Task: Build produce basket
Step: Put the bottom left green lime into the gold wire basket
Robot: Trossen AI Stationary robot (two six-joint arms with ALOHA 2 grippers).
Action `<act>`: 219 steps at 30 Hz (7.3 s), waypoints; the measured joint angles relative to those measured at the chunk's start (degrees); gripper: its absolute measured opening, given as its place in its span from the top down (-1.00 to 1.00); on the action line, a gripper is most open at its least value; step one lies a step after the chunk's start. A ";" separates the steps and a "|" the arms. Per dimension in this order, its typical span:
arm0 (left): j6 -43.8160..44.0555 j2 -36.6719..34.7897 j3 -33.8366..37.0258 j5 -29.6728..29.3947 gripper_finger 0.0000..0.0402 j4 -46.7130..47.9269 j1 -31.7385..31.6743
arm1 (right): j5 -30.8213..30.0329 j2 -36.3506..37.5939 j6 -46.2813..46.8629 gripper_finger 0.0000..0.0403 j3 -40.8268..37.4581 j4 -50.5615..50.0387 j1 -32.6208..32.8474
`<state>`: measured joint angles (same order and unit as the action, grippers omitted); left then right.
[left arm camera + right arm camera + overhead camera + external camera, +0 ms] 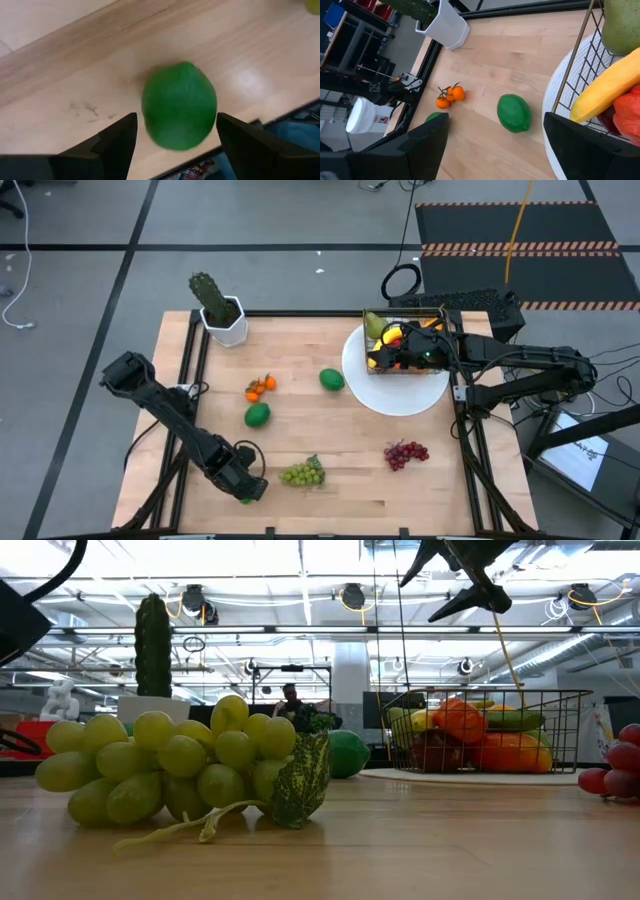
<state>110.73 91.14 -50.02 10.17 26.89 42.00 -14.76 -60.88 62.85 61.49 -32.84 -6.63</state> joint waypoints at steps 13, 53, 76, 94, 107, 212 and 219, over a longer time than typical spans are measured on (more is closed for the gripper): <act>-5.19 3.83 0.00 0.02 -0.22 -1.67 0.15 | -0.02 0.00 -0.12 -0.58 0.00 0.01 0.00; -59.14 -26.67 -9.68 -20.79 -0.07 12.33 -27.88 | -0.36 0.02 -7.04 -0.58 -0.02 1.59 0.00; -126.11 -27.03 -9.66 -26.45 -0.08 1.34 -43.44 | -9.15 0.02 -21.25 -0.58 -0.02 1.33 -9.30; -129.42 -27.03 -9.66 -26.72 -0.08 1.34 -43.95 | -1.20 0.02 -6.66 -0.58 -0.04 3.26 -8.67; -106.85 -27.03 -9.64 -26.69 -0.08 -0.23 -41.12 | -1.57 -0.30 0.79 -0.58 -0.04 8.22 -1.95; -66.64 -11.91 -9.66 -26.39 -0.08 -69.25 -42.42 | -17.94 -19.70 -99.12 -0.58 10.19 58.42 12.92; -63.99 -11.38 -9.64 -23.77 -0.08 -69.04 -43.21 | -16.50 -20.93 -97.48 -0.54 10.14 60.60 11.49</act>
<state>46.73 79.77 -59.66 -13.59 -42.15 -1.21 -31.26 -81.81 -34.63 71.64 27.76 4.86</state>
